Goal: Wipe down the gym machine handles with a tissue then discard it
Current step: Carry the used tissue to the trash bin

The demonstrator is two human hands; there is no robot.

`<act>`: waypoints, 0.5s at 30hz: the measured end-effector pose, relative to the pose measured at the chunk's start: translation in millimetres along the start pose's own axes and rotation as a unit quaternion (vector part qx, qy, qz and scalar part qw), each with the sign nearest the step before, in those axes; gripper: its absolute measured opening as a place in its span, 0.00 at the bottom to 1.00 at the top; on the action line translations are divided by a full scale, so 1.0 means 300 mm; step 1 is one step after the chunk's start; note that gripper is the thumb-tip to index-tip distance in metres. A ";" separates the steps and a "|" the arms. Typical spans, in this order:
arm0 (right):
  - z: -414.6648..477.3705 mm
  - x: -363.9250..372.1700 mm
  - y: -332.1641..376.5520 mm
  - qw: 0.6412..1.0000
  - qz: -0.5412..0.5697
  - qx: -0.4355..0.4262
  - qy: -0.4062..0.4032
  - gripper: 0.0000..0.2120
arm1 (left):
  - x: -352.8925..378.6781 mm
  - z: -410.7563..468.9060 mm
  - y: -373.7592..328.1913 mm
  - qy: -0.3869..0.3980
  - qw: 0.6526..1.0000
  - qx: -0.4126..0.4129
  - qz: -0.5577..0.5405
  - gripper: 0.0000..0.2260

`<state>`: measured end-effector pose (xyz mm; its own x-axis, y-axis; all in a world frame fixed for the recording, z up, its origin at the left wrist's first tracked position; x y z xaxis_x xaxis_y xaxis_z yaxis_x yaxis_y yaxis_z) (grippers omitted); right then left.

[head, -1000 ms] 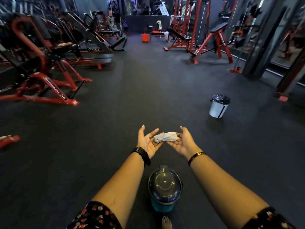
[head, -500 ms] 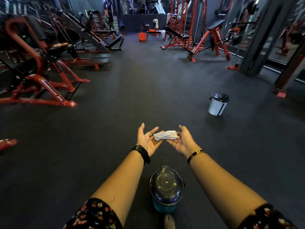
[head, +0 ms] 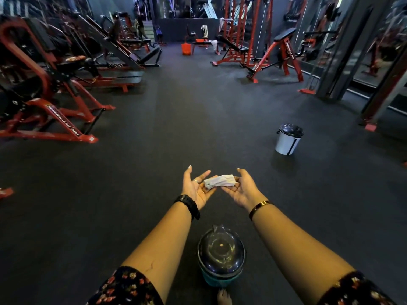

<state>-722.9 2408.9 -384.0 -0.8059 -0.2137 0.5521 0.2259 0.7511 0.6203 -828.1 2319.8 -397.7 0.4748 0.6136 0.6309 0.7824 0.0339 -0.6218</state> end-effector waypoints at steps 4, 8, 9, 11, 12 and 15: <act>0.015 -0.007 -0.006 1.000 -0.005 0.002 -0.005 0.23 | -0.011 0.019 0.009 0.001 1.000 -0.010 0.000 0.29; 0.033 -0.030 -0.021 1.000 -0.020 0.009 -0.012 0.23 | -0.034 0.036 0.032 -0.005 1.000 -0.023 0.000 0.29; 0.038 -0.041 -0.030 1.000 -0.024 0.012 -0.013 0.23 | -0.042 0.041 0.045 -0.008 1.000 -0.030 0.000 0.29; 0.050 -0.072 -0.056 0.999 -0.035 0.023 -0.020 0.24 | -0.061 0.049 0.080 -0.018 0.999 -0.043 -0.002 0.29; 0.054 -0.089 -0.067 0.998 -0.041 0.028 -0.024 0.24 | -0.071 0.052 0.100 -0.025 0.998 -0.051 -0.003 0.29; 0.058 -0.154 -0.116 0.996 -0.056 0.059 -0.043 0.23 | -0.117 0.062 0.177 -0.047 0.995 -0.083 -0.002 0.29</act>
<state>-702.9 2403.5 -440.7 -0.8677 -0.2498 0.4298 0.0701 0.7944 0.6033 -810.8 2314.7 -461.3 0.4372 0.6852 0.5826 0.8444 -0.0897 -0.5281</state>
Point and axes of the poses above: each hand's wrist, its own z-axis towards the middle knuckle, its own x-axis out of the palm, y = z × x, the point moved 3 cm from there along z, towards the middle knuckle, and after that the axes turned 4 degrees about z, right-handed, at the moved point
